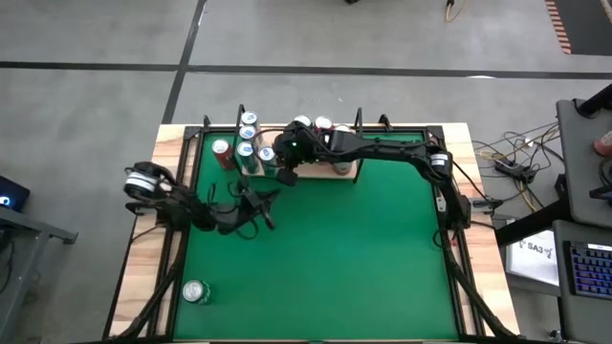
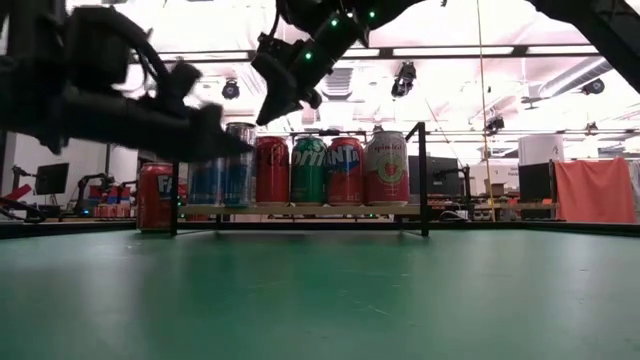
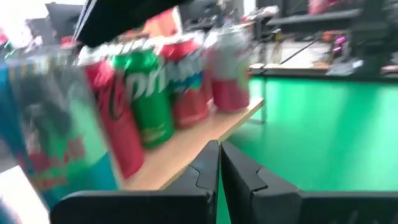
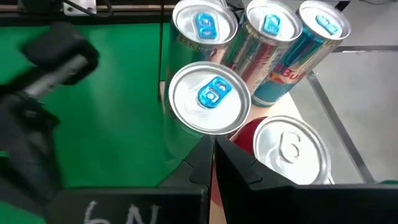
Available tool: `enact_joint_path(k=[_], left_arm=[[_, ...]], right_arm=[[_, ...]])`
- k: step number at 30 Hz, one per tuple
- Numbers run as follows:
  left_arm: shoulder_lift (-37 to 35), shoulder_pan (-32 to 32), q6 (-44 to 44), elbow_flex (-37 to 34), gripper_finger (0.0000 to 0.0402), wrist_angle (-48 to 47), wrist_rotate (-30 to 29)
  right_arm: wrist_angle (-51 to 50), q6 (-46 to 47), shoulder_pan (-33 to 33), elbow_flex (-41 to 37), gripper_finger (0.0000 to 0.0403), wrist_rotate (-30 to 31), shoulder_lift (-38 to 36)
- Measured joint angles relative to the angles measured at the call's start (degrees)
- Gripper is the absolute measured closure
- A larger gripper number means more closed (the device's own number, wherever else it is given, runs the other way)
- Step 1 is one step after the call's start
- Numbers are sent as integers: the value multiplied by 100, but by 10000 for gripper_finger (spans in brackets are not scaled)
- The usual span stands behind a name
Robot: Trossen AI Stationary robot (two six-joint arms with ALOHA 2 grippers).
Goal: Pick and place cans onto a shelf
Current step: Put the blue silver soda can on the shelf
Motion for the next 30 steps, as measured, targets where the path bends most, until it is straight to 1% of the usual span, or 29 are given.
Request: enact_joint_path(k=[4, 7, 10, 13, 15, 16, 18, 20, 22, 25, 28, 30], left_arm=[[-696, -270, 461, -41, 402, -268, 123], [-1359, -303, 600, -43, 402, -626, 504], [-2087, -294, 615, -36, 402, -1128, 934], [-2814, -294, 749, 122, 402, -1891, 1062], [-3282, -269, 897, 370, 402, -2740, 1058], [-3521, -253, 967, 551, 402, -3309, 1062], [-3907, -179, 1061, 1042, 402, -4675, 1061], [-4203, -36, 1112, 1659, 402, -6297, 1090], [-4370, 155, 1163, 2252, 402, -7759, 1064], [-4535, 479, 1311, 2914, 402, -9375, 1128], [-4626, 919, 1501, 3267, 402, -10249, 1549], [-4646, 1292, 1657, 3336, 402, -10538, 1999]], right_arm=[[-393, -12, 10, 245, 394, 0, -96], [-732, -79, 10, 394, 394, 2, -213], [-1010, -137, 21, 499, 394, 2, -340], [-1164, -232, 21, 556, 394, 2, -528], [-1187, -269, 21, 530, 394, 2, -694], [-1192, -296, 21, 519, 394, 2, -753], [-1214, -306, 21, 482, 394, -2, -869], [-1237, -341, 21, 469, 394, -27, -912], [-1240, -377, 21, 468, 394, -50, -925], [-1197, -406, 21, 428, 394, -66, -922], [-1092, -406, 14, 309, 394, -294, -920], [-894, -395, 10, 145, 394, -448, -920]])
